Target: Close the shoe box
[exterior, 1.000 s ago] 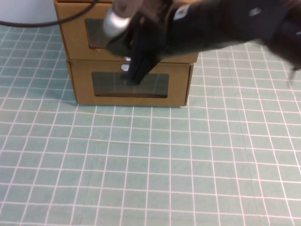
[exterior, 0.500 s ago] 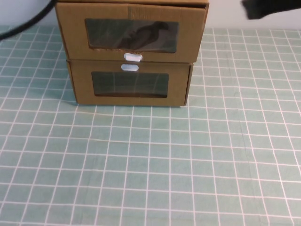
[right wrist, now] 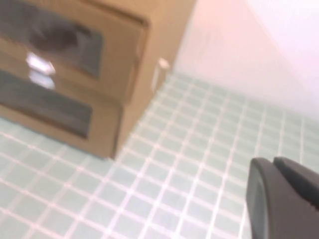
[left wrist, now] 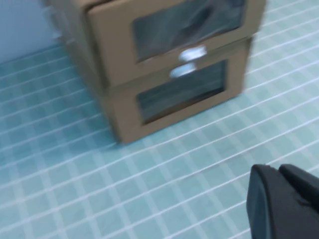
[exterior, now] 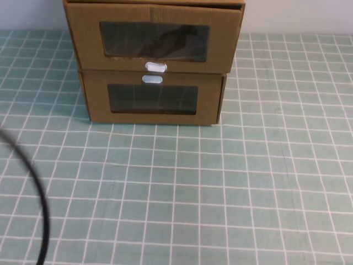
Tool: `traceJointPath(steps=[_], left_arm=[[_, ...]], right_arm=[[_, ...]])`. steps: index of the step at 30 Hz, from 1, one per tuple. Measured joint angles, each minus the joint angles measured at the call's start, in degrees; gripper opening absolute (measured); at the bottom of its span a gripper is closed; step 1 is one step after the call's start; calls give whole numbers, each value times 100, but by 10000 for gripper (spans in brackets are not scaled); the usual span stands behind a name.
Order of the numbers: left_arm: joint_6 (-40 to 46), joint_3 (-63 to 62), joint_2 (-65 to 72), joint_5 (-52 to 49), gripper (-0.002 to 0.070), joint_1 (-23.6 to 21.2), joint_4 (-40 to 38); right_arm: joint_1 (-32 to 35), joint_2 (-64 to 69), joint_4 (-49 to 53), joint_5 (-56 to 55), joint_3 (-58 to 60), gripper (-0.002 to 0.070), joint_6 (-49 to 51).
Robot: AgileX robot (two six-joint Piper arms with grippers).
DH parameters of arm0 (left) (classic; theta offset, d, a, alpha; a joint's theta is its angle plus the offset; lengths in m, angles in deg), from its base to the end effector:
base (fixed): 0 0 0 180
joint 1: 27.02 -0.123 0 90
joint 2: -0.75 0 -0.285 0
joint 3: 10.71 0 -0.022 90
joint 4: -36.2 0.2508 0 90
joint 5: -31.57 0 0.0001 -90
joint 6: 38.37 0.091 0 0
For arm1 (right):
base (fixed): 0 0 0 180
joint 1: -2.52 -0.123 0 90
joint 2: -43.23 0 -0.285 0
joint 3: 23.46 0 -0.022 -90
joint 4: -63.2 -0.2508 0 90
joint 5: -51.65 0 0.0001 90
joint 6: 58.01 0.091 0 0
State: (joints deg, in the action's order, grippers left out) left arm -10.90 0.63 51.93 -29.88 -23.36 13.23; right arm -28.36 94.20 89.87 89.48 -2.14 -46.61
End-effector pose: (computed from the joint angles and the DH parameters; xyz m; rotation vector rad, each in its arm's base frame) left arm 0.1040 -0.0379 0.4350 0.5592 2.0243 -0.2424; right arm 0.1299 0.0485 0.4159 -0.4691 1.7963 -0.0104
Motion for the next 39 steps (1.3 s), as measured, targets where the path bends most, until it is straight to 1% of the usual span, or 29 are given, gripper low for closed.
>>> traceJointPath(steps=[4,6,8,11,15,18,21,24,28,31,35,39], left_arm=[[-671,1190,-1216,594,-5,0,934],[-843,1707,-1692,1076,-5,0,1147],[-924,2234,-2102,1636,-5,0,1220],[-974,2869,-2423,2444,-5,0,1246],[-972,3585,-2454,3368,-5,0,1012],[-975,4003,-2310,3834,-5,0,893],[-987,4283,-2086,4025,-5,0,776],[-987,4432,-1861,4068,-5,0,529],[-823,4455,-1588,4122,-5,46,424],[-575,4455,-1510,4156,-5,210,412],[-460,4455,-1510,4168,-5,487,403],[-414,4455,-1510,4168,-5,643,391]], right_arm=[[0,-997,671,-312,1316,-14,890],[0,-1495,1070,-525,1804,-14,1383],[9,-1893,1529,-664,2260,-14,1934],[9,-2278,2037,-563,2741,-14,2437],[9,-2565,2207,-85,3078,-14,2990],[9,-2640,2298,92,3178,-14,3273],[9,-2645,2394,-45,3312,-14,3346],[9,-2645,2565,-470,3554,-14,3369],[9,-2645,2743,-936,3732,-14,3383],[9,-2645,2873,-1033,3744,-14,3383],[9,-2645,2932,-1084,3744,-14,3383],[9,-2645,2943,-1107,3744,-14,3383]])
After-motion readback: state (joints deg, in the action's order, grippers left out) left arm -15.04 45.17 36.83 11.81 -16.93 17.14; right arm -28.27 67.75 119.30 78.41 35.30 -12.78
